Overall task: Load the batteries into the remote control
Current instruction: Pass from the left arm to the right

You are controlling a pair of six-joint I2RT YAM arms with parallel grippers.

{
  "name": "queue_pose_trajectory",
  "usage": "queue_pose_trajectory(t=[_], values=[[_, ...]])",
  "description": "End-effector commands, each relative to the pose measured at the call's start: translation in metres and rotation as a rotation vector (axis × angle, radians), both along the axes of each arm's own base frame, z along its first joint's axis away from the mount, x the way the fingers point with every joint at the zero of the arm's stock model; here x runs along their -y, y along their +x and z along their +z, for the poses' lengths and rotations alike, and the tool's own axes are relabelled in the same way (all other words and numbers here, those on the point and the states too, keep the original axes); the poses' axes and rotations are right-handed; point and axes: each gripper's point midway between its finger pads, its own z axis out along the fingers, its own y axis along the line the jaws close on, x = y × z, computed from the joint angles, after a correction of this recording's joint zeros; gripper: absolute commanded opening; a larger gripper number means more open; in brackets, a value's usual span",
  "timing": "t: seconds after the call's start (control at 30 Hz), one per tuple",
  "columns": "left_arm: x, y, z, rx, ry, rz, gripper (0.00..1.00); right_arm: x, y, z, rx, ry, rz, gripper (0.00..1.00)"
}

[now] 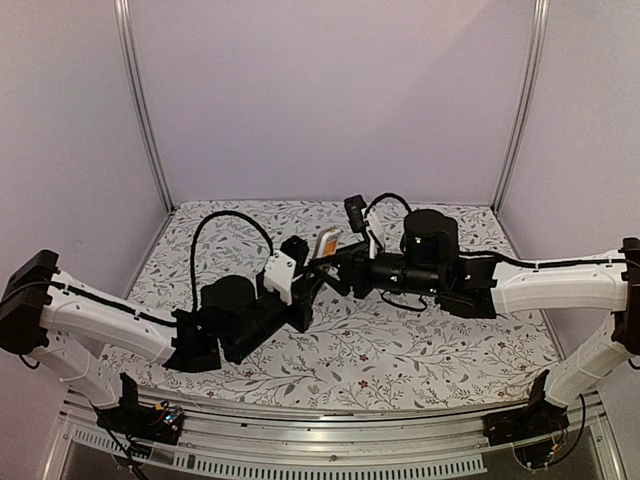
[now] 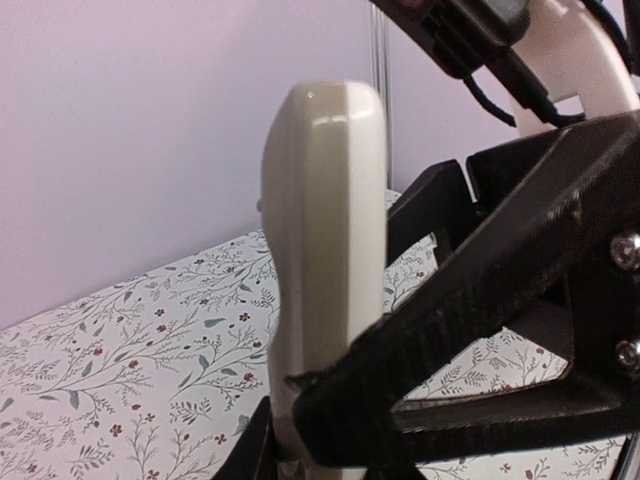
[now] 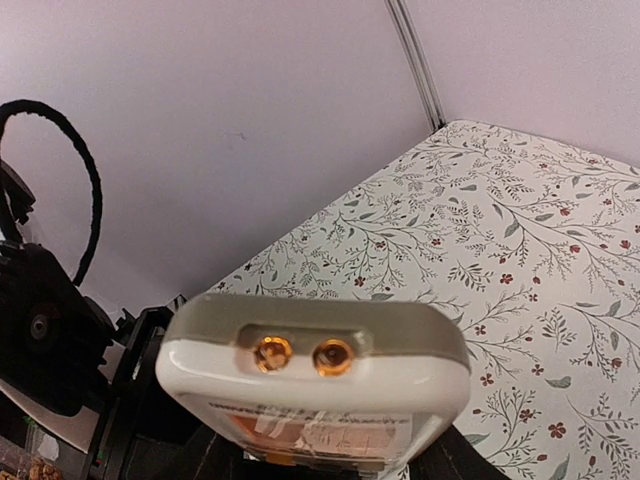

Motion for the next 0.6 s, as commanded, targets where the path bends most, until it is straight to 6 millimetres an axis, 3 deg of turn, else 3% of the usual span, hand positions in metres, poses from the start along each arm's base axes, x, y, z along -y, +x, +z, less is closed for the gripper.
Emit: queue_pose_trajectory(t=[0.0, 0.07, 0.13, 0.3, 0.4, 0.57], values=[[0.002, 0.001, 0.012, 0.021, -0.031, -0.017, 0.33, -0.001, 0.007, 0.01, 0.013, -0.004, -0.032, 0.23], [0.0, 0.001, 0.012, 0.02, -0.035, -0.014, 0.57, 0.002, 0.01, 0.012, 0.019, -0.008, -0.045, 0.23], [-0.003, 0.0, 0.013, 0.024, -0.042, -0.011, 0.74, 0.007, 0.014, 0.012, 0.013, -0.013, -0.058, 0.23], [-0.011, -0.005, 0.023, 0.043, -0.063, -0.03, 0.99, 0.023, 0.026, 0.006, -0.034, -0.041, -0.09, 0.22], [-0.015, -0.009, 0.027, 0.062, -0.047, -0.048, 1.0, 0.037, 0.037, -0.001, -0.075, -0.095, -0.122, 0.22], [-0.036, -0.013, 0.03, 0.058, -0.042, -0.027, 1.0, 0.085, 0.061, -0.043, -0.269, -0.308, -0.165, 0.22]])
